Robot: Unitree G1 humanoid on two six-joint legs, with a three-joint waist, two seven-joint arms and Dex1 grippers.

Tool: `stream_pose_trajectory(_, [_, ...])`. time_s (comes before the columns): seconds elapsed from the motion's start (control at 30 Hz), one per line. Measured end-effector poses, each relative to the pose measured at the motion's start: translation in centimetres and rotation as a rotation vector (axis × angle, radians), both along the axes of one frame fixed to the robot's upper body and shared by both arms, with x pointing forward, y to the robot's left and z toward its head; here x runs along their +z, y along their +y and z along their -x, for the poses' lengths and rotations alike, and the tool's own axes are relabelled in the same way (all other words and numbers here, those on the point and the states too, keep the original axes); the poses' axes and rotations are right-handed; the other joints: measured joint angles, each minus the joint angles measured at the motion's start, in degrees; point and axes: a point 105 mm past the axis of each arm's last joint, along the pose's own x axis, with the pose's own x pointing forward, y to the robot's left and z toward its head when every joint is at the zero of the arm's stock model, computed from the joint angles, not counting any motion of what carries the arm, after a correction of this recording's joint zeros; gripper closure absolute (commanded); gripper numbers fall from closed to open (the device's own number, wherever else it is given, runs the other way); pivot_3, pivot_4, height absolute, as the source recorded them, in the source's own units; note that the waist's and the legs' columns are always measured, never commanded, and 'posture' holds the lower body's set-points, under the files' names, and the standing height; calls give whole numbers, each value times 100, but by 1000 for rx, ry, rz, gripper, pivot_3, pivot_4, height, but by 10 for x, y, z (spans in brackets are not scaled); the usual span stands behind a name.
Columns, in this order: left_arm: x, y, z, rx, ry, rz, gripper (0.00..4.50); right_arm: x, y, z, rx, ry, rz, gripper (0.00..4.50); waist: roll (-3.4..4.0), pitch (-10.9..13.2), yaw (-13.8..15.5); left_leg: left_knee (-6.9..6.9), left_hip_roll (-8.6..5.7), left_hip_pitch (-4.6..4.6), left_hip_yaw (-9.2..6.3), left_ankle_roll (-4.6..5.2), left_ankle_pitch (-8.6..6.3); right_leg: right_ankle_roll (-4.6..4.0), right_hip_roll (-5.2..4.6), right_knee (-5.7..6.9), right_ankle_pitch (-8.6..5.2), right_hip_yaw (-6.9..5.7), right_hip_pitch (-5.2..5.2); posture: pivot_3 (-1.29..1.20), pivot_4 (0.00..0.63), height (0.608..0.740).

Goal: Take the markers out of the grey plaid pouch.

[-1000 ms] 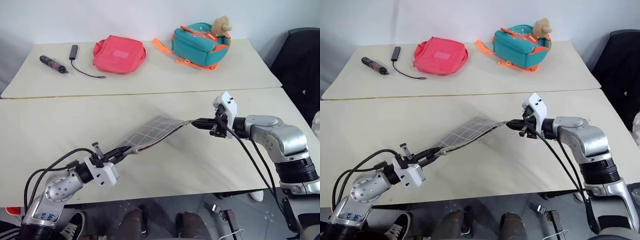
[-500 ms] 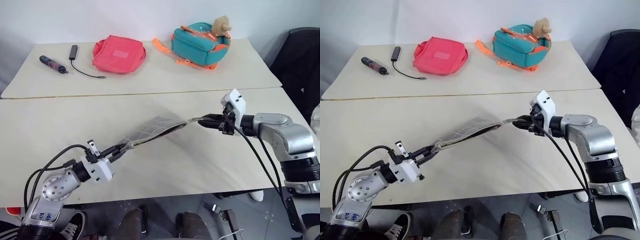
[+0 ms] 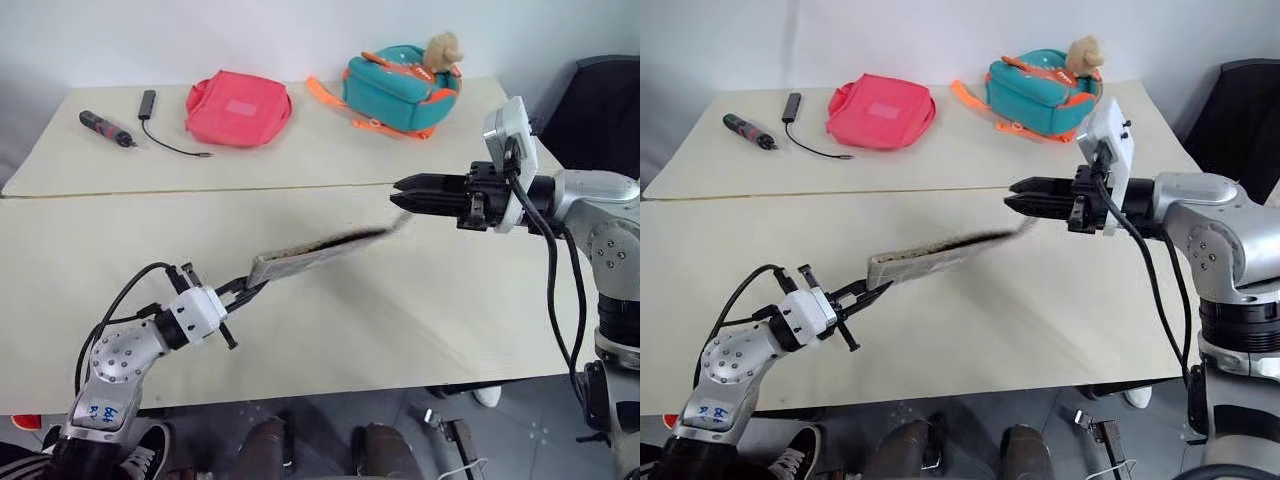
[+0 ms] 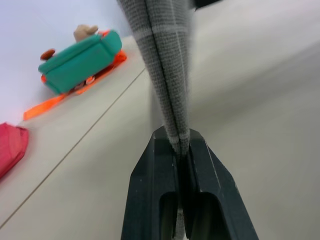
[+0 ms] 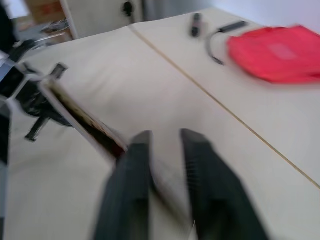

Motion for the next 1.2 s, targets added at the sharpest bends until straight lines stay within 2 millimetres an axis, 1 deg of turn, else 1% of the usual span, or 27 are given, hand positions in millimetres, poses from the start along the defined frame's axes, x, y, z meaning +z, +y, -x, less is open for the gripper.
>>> stream_pose_trajectory(0.07, [1, -5, -1, -24, 5, 2, 4500, -8, 13, 0, 33, 12, 19, 4472, 0, 0, -2, 2, -3, -1, 1, 1, 1, 3, -1, 0, 2, 0, 0, 0, 150, 740])
stream_pose_trajectory(0.17, [0, -11, 0, -55, 10, -1, 4500, -24, 21, -1, 50, -9, 102, 4472, 0, 0, 11, 3, -5, -1, 1, 1, 0, 5, -1, 0, 3, 0, 0, 0, 150, 740])
stream_pose_trajectory(0.3, [-1, -13, -1, -53, 17, 13, 4500, -36, 14, 0, 55, -6, 151, 4472, 0, 0, 22, 6, -4, -1, 1, 2, 1, 6, 1, 1, 3, 0, 1, 0, 150, 740])
stream_pose_trajectory(0.53, [1, -18, 2, -62, 11, 28, 4500, -40, 15, 1, 80, -42, 193, 4472, -1, 0, -1, 9, -2, -1, 1, 1, 1, 6, 2, 1, 3, 0, 3, 0, 150, 740])
stream_pose_trajectory(0.8, [-1, -20, 2, -63, 17, 35, 4500, -71, 15, -5, 76, -117, 359, 4472, -1, 0, 0, 12, -3, -1, 1, 1, 2, 6, 2, 2, 3, 0, 4, 0, 150, 740])
stream_pose_trajectory(0.9, [-1, -22, 2, -66, 18, 41, 4500, -69, 15, -6, 74, -135, 362, 4472, -1, 0, 1, 15, -3, -1, -1, 1, 2, 6, 2, 2, 3, -2, 7, 0, 150, 740])
stream_pose_trajectory(1.0, [-1, -22, 2, -67, 15, 39, 4500, -63, 16, -8, 72, -145, 342, 4472, -1, 0, 2, 16, -3, -1, -1, 1, 2, 6, 2, 2, 3, -3, 8, 0, 150, 740])
stream_pose_trajectory(1.07, [0, -23, 1, -68, 13, 39, 4500, -62, 14, -9, 70, -184, 374, 4472, -1, 0, 12, 17, -4, -1, -2, 1, 2, 6, 1, 1, 3, -4, 9, 0, 150, 740])
stream_pose_trajectory(1.13, [0, -24, 1, -75, 18, 40, 4500, -66, 14, -10, 74, -221, 426, 4472, -1, 0, 13, 17, -4, 0, -2, 1, 2, 6, 2, 1, 3, -4, 9, 0, 150, 740])
stream_pose_trajectory(1.2, [0, -30, -1, -91, 35, 61, 4500, -78, 23, -9, 105, -230, 471, 4472, -1, 0, 8, 18, -3, 0, -2, 1, 2, 6, 3, 2, 3, -4, 9, 0, 150, 740])
